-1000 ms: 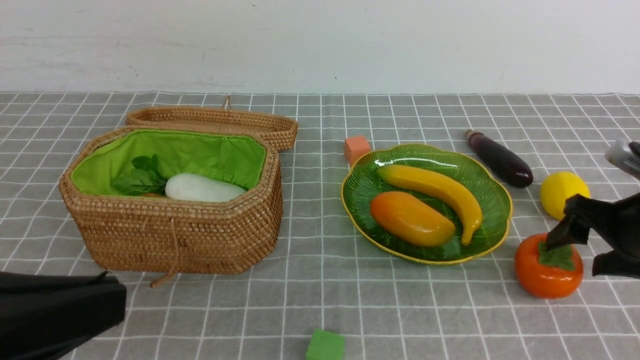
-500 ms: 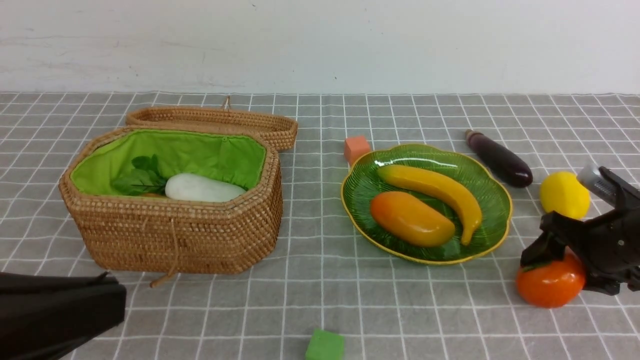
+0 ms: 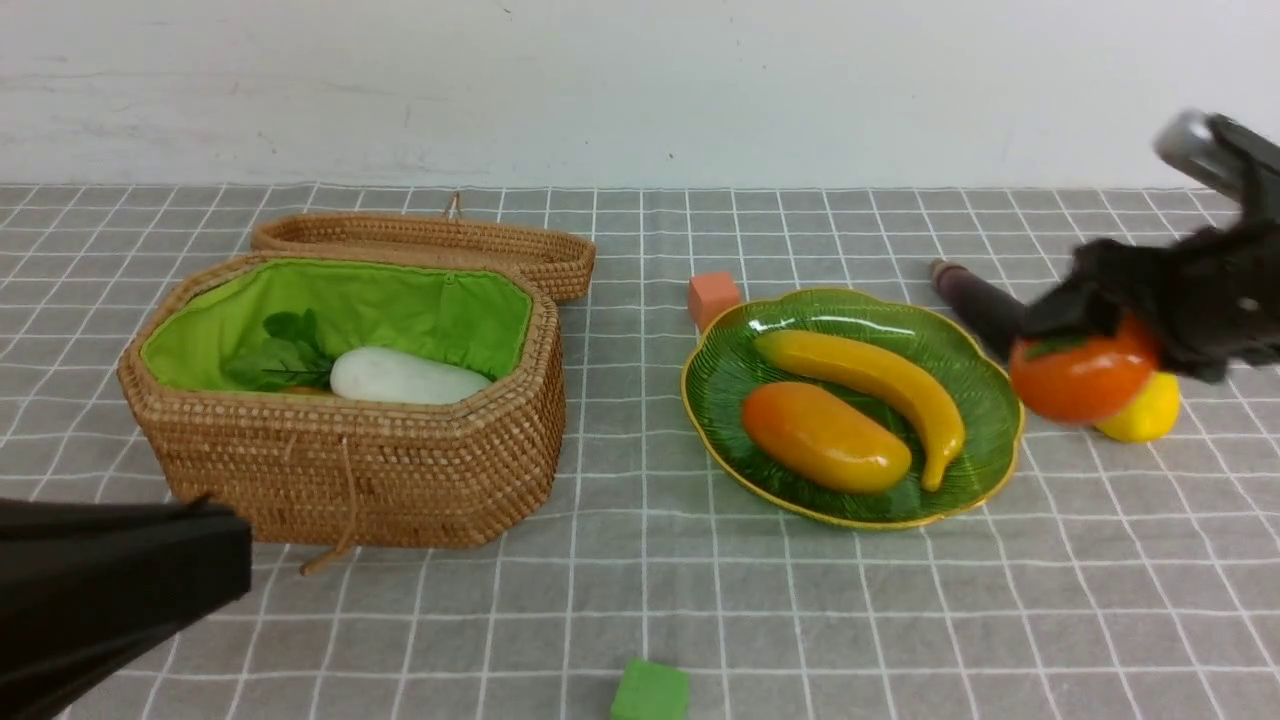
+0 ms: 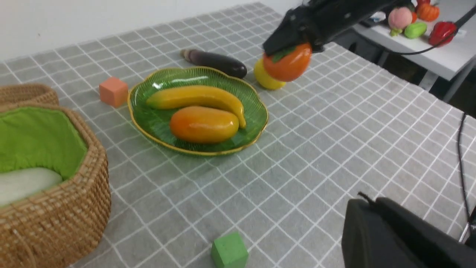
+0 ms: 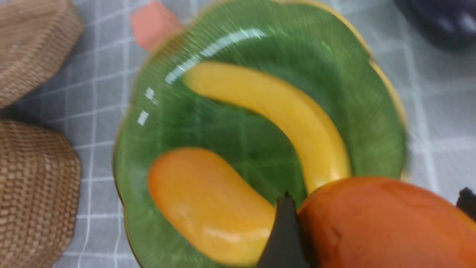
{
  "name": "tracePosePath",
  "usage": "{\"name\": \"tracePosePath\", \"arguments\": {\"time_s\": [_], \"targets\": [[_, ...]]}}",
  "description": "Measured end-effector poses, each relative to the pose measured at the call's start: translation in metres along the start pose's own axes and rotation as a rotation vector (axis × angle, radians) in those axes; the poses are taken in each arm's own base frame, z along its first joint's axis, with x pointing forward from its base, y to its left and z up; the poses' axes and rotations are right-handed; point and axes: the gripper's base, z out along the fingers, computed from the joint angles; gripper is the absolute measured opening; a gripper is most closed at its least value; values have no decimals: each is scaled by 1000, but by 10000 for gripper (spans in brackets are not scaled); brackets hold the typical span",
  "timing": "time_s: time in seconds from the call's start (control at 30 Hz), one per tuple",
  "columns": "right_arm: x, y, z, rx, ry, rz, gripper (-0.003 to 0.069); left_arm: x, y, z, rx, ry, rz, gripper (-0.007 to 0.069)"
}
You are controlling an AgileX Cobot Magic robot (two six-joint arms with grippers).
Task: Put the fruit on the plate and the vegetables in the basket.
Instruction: Grab a tomato with your right arm and place it on the plate on the right.
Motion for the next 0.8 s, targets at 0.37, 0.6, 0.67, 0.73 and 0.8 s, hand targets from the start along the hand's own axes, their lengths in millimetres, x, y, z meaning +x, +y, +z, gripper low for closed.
{"name": "tracePosePath", "arguments": {"time_s": [0.37,0.6,0.67,0.73,0.8], "targets": [[-1,-4,71,2,66,-105,613,-2,2,0,-22,-20,36,18],[0,-3,68,2,99,-127,666,-2,2,0,-22,-20,35,21],[-1,-1,65,4,100,-130,656,-2,2,0,-22,-20,35,21],[-5,2,55,15,82,-147,629,-2,2,0,-22,-20,36,21],[-10,6,42,30,58,-183,608,-2,2,0,-25,-20,40,21]]}}
